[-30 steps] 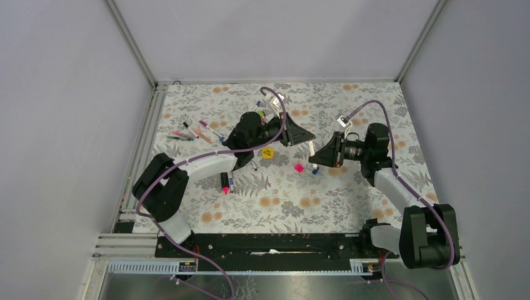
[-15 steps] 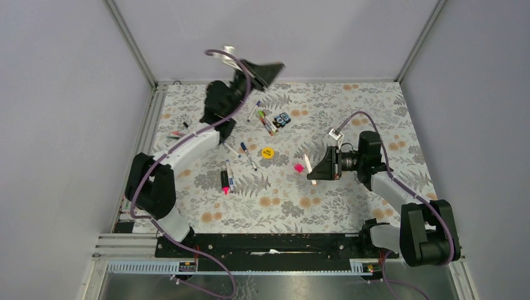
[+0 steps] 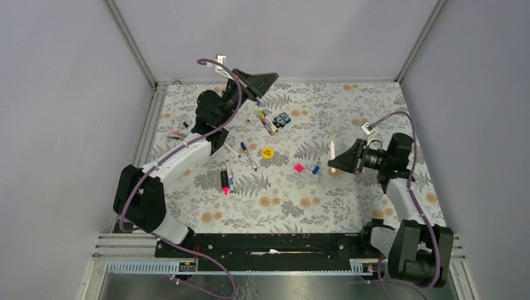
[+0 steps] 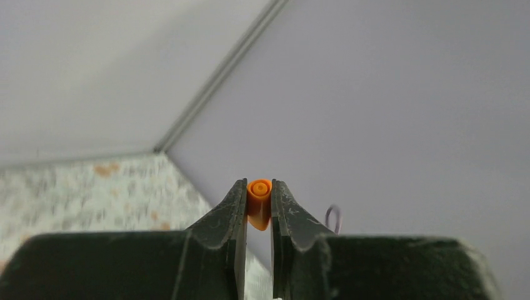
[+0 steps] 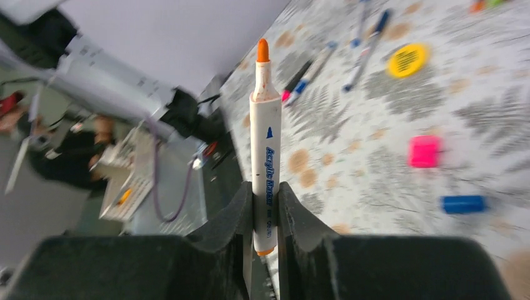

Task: Open the pen caps
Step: Place the pen cap at the center of the board.

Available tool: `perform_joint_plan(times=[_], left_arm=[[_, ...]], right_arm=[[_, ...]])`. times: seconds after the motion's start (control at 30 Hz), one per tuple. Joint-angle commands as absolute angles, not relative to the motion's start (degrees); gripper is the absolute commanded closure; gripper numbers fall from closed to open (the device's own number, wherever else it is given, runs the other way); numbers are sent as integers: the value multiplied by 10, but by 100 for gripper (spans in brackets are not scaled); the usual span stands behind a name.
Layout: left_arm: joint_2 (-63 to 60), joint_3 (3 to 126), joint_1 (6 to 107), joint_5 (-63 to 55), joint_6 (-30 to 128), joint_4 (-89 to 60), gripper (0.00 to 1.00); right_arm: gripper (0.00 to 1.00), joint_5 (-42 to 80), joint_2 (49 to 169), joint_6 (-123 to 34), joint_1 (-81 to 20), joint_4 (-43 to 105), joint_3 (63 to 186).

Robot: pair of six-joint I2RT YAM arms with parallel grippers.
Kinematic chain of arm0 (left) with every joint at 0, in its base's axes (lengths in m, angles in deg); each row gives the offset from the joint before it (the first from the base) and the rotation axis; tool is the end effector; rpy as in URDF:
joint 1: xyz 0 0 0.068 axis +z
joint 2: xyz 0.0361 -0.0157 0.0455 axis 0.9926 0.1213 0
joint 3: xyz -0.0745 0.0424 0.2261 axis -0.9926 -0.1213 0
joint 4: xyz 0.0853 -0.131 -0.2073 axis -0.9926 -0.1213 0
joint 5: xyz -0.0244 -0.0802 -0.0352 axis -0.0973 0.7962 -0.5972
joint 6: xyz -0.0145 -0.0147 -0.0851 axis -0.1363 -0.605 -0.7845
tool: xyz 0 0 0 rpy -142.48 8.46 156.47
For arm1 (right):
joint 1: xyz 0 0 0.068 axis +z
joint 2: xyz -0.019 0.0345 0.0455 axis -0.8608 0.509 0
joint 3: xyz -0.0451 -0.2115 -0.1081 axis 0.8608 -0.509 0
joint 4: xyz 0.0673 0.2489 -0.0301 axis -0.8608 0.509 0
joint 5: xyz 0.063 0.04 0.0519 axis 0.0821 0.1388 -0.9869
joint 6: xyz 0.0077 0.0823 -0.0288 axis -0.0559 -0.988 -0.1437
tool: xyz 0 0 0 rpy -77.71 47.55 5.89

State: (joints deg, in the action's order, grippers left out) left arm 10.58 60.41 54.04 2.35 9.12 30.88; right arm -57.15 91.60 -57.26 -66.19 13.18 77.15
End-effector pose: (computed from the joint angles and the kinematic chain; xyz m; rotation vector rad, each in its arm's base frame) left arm 0.3341 -0.2072 0.3872 0.0099 1.2183 -1.3820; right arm 0.2361 0.0496 0.2045 -0.6260 1.7330 1.5111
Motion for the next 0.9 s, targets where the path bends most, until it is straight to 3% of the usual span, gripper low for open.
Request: perform_joint_plan(times=[0.0,0.13,0.27,0.5,0.87], left_arm=[[63,543,539,114,61,239,100],[57,485,515,145,61,184,100],[82,485,451,102,122,67,99],[196,549,342,6,164,-35,98],[378,706,288,-15,147,-109,98]], right_arm=[[100,-533,872,-511,-754,161,781],[100,-466,870,-427,-811,262,809],[100,-409,867,-378,-832,326,824],[100,-401,863,-378,-845,327,822],[100,-399,860,-378,-858,327,823]])
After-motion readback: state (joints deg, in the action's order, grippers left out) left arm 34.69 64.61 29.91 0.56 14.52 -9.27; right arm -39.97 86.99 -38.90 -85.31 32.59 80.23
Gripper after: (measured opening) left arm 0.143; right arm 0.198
